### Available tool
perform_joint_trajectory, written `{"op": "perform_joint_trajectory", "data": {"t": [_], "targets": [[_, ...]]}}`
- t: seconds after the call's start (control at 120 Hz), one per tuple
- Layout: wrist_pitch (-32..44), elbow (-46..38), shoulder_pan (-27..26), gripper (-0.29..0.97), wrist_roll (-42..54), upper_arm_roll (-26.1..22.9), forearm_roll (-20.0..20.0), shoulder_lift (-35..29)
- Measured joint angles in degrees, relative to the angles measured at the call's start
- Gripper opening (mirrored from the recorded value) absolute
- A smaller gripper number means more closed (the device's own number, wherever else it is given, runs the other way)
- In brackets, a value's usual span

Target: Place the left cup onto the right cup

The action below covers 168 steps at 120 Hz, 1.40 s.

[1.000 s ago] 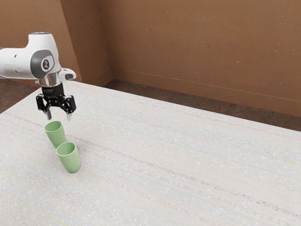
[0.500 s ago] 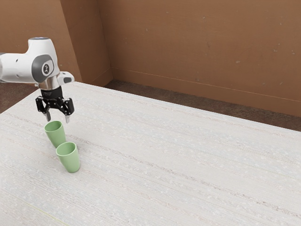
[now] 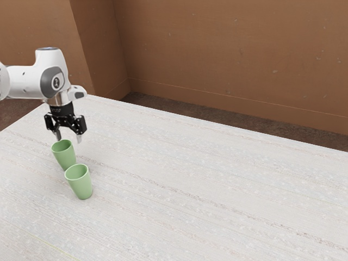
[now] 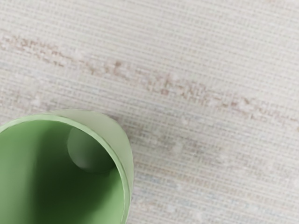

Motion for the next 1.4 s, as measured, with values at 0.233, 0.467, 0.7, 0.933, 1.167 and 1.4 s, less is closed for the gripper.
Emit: {"op": "perform_joint_trajectory", "data": {"t": [0.233, 0.467, 0.7, 0.933, 1.167, 1.4], "targets": [[0.39, 0.95, 1.19, 0.6, 1.15, -0.69, -0.58, 2.14], [1.22, 1.03, 1.91, 0.6, 2.3, -0.76, -1.58, 3.55], [1.92, 1.1, 2.09, 0.58, 3.16, -0.82, -1.94, 4.51], [2.16, 1.37, 2.34, 0.5, 3.75, -0.9, -2.33, 5.12], [2.26, 1.44, 2.57, 0.4, 4.16, -0.86, -2.71, 5.45], [2.33, 1.61, 2.64, 0.29, 4.43, -0.82, -3.11, 5.7]]}}
